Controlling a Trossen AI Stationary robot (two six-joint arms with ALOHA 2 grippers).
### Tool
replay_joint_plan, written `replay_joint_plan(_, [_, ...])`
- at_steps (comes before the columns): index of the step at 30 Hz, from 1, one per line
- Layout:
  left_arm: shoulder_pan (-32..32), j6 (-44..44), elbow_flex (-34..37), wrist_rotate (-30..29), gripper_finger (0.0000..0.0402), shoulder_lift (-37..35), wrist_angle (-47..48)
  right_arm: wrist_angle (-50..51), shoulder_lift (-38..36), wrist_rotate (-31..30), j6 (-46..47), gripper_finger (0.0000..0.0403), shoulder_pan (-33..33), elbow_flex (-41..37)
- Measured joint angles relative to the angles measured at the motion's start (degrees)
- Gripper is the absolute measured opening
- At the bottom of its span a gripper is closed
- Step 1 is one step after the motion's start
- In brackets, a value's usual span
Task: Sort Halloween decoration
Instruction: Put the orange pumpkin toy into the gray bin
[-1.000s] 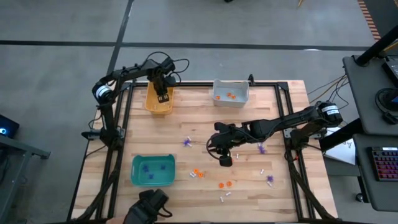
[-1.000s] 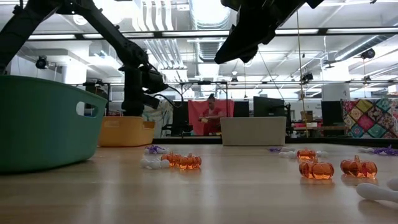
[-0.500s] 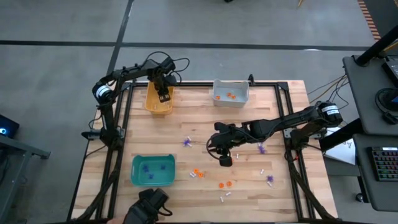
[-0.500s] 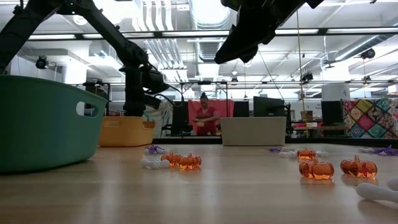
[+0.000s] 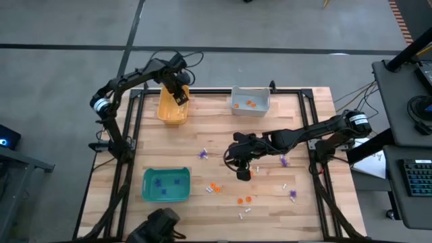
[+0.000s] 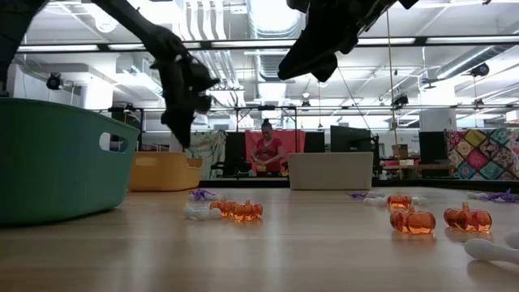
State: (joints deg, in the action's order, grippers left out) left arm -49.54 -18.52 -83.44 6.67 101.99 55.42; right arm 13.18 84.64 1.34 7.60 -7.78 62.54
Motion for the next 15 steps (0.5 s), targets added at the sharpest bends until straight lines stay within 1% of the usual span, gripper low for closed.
replay_joint_plan(3, [1.07,1.85,0.60,4.54,0.0048,-4.00,-1.26,0.34,0.00,0.03,0.46,0.0063,0.47,0.60])
replay_joint_plan(6, [2.94,2.90,0.66,7.79,0.0047,-7.28,-1.64,0.66,0.00,0.04,2.23,0.0063,1.68,1.25])
replay_joint_plan(9, [5.96,4.45,0.80,10.40,0.0047,-10.26,-2.84,3.22,0.00,-0.04,4.87,0.0063,3.09,2.45])
replay_joint_plan(15, [14.98,7.51,3.73,10.79,0.0047,-15.61,-6.11,8.40,0.07,-0.02,10.66,0.0063,5.82,2.98])
